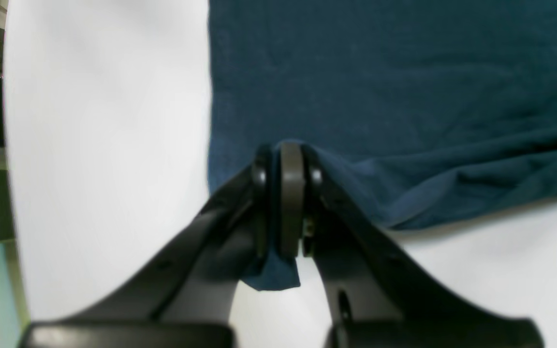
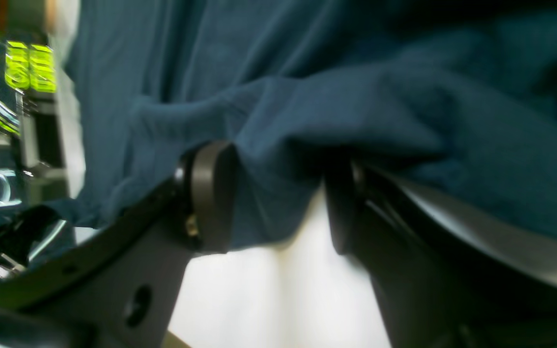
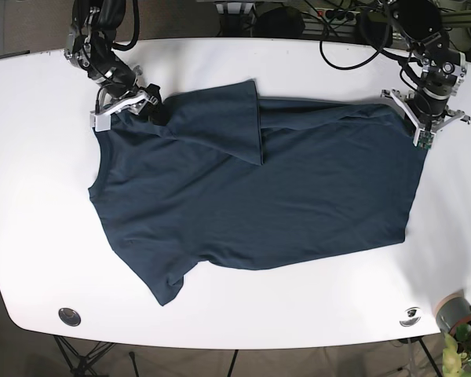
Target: Fold the T-shirt properly
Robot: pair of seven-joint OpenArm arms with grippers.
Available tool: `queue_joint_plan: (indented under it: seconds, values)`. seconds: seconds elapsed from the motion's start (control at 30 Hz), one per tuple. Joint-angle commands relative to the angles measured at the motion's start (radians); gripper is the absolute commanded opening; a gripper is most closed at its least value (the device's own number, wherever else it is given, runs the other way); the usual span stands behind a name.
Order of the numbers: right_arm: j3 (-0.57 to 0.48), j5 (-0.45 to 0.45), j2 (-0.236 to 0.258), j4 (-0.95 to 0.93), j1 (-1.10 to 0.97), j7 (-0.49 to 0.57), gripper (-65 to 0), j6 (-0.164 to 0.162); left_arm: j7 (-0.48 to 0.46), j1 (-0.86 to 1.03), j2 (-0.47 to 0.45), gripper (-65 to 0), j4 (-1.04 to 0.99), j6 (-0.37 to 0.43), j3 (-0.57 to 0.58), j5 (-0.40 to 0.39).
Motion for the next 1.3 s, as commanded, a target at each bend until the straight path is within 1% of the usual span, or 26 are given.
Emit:
queue_joint_plan:
  seconds: [0.0, 0.07, 0.2, 0.27, 0.33, 0.37, 0.4, 0.43, 0.47, 0.5, 0.57, 0.97, 1.0, 1.07, 1.17, 1.27]
  values:
    - [0.001, 0.005, 0.004, 0.003, -0.002, -0.03, -35.2, -0.014, -0.018, -0.004, -0.016, -65.0, -0.004, 0.006, -0.003, -0.008]
    - [0.001, 0.017, 0.004, 0.005, -0.002, -0.03, -35.7, -0.014, -0.018, -0.014, -0.017, -65.0, -0.02, 0.006, -0.005, -0.008]
    - [0.001, 0.012, 0.004, 0.005, 0.006, -0.027, -36.1, -0.024, -0.018, -0.024, -0.017, -65.0, -0.035, 0.006, -0.011, -0.008]
    - [0.001, 0.012, 0.004, 0.003, 0.016, -0.025, -37.7, -0.024, -0.018, -0.024, -0.017, -65.0, -0.037, 0.006, -0.011, -0.008]
    - [0.001, 0.012, 0.004, 0.003, 0.018, -0.025, -44.7, -0.027, -0.018, -0.024, -0.017, -65.0, -0.034, 0.006, -0.011, -0.008]
    - [0.001, 0.012, 0.004, 0.005, 0.018, -0.025, -47.7, -0.034, -0.018, -0.024, -0.017, -65.0, -0.034, 0.006, -0.01, -0.008]
    - [0.001, 0.012, 0.004, 0.006, 0.018, -0.025, -52.5, -0.048, -0.018, -0.024, -0.017, -65.0, -0.034, 0.006, -0.01, -0.008]
    - [0.001, 0.012, 0.004, 0.009, 0.018, -0.025, -59.0, -0.067, -0.018, -0.024, -0.017, -65.0, -0.034, 0.006, -0.01, -0.008]
    - [0.001, 0.012, 0.004, 0.011, 0.015, -0.025, -62.8, -0.077, -0.018, -0.024, -0.017, -65.0, -0.034, 0.006, -0.01, -0.008]
    - [0.003, 0.012, 0.004, 0.012, 0.015, -0.025, -63.6, -0.082, -0.018, -0.024, -0.017, -65.0, -0.034, 0.006, -0.01, -0.008]
    - [0.009, 0.015, 0.004, 0.028, 0.002, -0.027, -61.7, -0.087, -0.018, -0.026, -0.017, -65.0, -0.032, 0.006, -0.007, -0.008]
    - [0.01, 0.017, 0.015, 0.302, -0.203, -0.028, -62.6, -0.087, -0.018, -0.026, -0.017, -65.0, -0.034, 0.006, -0.008, -0.009]
    - [0.01, 0.018, 0.021, 0.316, -0.212, -0.03, -62.6, -0.087, -0.018, -0.027, -0.017, -65.0, -0.034, 0.006, -0.008, -0.009]
    - [0.007, 0.031, 0.052, 0.341, -0.235, -0.03, -62.6, -0.087, -0.018, -0.041, -0.017, -65.0, -0.034, 0.006, -0.011, -0.009]
    - [0.003, 0.091, 0.092, 0.341, -0.248, -0.031, -62.6, -0.087, -0.018, -0.052, -0.017, -65.0, -0.034, 0.006, -0.013, -0.008]
    - [0.003, 0.147, 0.142, 0.341, -0.252, -0.047, -62.6, -0.087, -0.018, -0.054, -0.029, -65.0, -0.026, 0.006, -0.013, -0.009]
